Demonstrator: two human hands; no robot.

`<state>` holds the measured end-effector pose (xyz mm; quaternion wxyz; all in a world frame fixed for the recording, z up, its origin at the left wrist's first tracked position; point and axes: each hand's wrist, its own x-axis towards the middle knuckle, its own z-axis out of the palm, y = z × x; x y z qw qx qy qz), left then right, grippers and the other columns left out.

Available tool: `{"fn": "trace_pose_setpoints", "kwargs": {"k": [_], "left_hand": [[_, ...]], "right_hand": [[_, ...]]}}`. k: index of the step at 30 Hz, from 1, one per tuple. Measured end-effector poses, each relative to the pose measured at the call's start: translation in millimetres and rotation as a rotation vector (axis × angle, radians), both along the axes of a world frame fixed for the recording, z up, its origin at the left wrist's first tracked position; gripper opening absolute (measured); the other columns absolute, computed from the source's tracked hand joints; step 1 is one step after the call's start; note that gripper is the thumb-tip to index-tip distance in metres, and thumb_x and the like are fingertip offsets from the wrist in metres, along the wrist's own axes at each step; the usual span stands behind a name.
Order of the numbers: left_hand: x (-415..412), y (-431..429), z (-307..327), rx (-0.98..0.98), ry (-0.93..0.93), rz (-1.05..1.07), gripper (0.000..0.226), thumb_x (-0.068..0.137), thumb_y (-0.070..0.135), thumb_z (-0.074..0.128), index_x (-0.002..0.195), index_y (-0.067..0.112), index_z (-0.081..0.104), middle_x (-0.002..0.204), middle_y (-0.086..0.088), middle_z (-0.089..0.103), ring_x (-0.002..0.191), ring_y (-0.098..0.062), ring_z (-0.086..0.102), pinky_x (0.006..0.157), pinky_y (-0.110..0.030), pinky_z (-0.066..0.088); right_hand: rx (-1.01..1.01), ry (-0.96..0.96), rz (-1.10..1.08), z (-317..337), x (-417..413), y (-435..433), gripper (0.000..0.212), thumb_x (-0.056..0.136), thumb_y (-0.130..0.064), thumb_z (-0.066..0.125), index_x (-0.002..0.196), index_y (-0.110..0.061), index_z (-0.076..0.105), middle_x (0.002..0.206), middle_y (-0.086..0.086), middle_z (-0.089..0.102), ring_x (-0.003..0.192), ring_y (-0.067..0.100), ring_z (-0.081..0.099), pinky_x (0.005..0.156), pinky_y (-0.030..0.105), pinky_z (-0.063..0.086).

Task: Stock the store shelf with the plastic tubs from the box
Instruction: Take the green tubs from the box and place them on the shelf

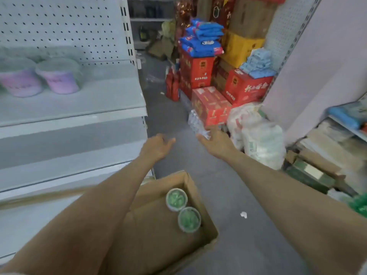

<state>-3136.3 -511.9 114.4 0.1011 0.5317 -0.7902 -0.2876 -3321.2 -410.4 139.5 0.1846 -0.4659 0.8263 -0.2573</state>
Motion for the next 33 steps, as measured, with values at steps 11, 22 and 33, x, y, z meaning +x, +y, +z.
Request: {"fn": "trace_pose_setpoints", "kwargs": {"k": [11,22,33], "left_hand": [[25,24,-244,0.498,-0.171,0.031,0.050,0.096,0.051,0.044,0.108,0.007,0.065,0.108,-0.013,0.065,0.104,-0.032,0.060,0.080,-0.032,0.041],[-6,16,-378,0.989,0.092,0.526,0.070,0.087,0.057,0.057,0.140,0.013,0.042,0.143,-0.008,0.043,0.123,-0.031,0.050,0.104,-0.045,0.043],[3,7,-415,1.042,0.153,0.575,0.065,0.081,0.052,0.067,0.131,0.014,0.051,0.129,-0.001,0.052,0.105,-0.028,0.055,0.096,-0.037,0.048]], "right_hand": [[0.529,-0.595,-0.255,-266,53,82,0.057,0.076,-0.072,0.063,0.098,-0.020,0.071,0.106,0.009,0.071,0.102,0.027,0.067,0.092,0.044,0.054],[0.668,-0.790,-0.831,-395,86,89,0.073,0.080,-0.060,0.066,0.127,-0.005,0.057,0.117,0.014,0.067,0.103,0.028,0.064,0.095,0.041,0.052],[0.644,-0.758,-0.964,-415,97,89,0.066,0.077,-0.054,0.075,0.123,-0.009,0.060,0.113,0.013,0.067,0.102,0.029,0.064,0.090,0.041,0.054]]}}
